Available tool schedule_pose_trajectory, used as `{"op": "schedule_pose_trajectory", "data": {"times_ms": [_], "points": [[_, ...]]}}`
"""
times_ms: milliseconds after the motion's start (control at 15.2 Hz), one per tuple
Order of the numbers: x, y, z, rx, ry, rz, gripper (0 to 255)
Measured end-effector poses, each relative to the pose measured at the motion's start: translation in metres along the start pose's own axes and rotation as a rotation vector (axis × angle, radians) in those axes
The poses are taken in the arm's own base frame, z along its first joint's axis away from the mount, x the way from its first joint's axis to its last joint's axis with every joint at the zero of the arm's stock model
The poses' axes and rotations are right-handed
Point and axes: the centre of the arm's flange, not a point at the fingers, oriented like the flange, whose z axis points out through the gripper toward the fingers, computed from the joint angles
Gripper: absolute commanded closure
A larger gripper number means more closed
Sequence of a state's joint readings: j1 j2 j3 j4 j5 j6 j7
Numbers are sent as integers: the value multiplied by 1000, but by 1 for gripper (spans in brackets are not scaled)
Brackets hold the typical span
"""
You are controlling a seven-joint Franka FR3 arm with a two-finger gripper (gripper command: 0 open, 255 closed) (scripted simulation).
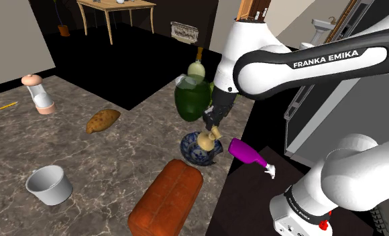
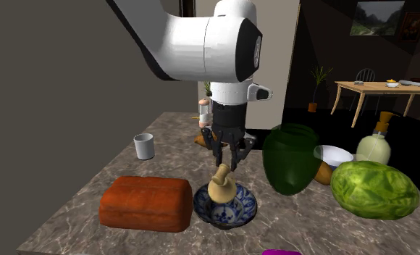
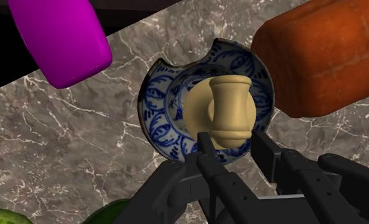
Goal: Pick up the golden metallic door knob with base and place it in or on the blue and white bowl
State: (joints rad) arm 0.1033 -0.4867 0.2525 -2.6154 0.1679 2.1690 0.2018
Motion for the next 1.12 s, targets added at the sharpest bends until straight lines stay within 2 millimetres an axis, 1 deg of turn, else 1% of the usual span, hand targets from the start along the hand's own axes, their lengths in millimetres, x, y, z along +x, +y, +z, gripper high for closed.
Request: {"op": "schedule_pose_trajectory", "data": {"times_ms": [66,198,726,924,1122], "points": [[-7,4,2,0,0,0,255],[-12,6,10,1,0,0,255],[-15,9,50,1,2,0,255],[-16,9,68,1,0,0,255],[-14,9,80,2,3,0,255]]}}
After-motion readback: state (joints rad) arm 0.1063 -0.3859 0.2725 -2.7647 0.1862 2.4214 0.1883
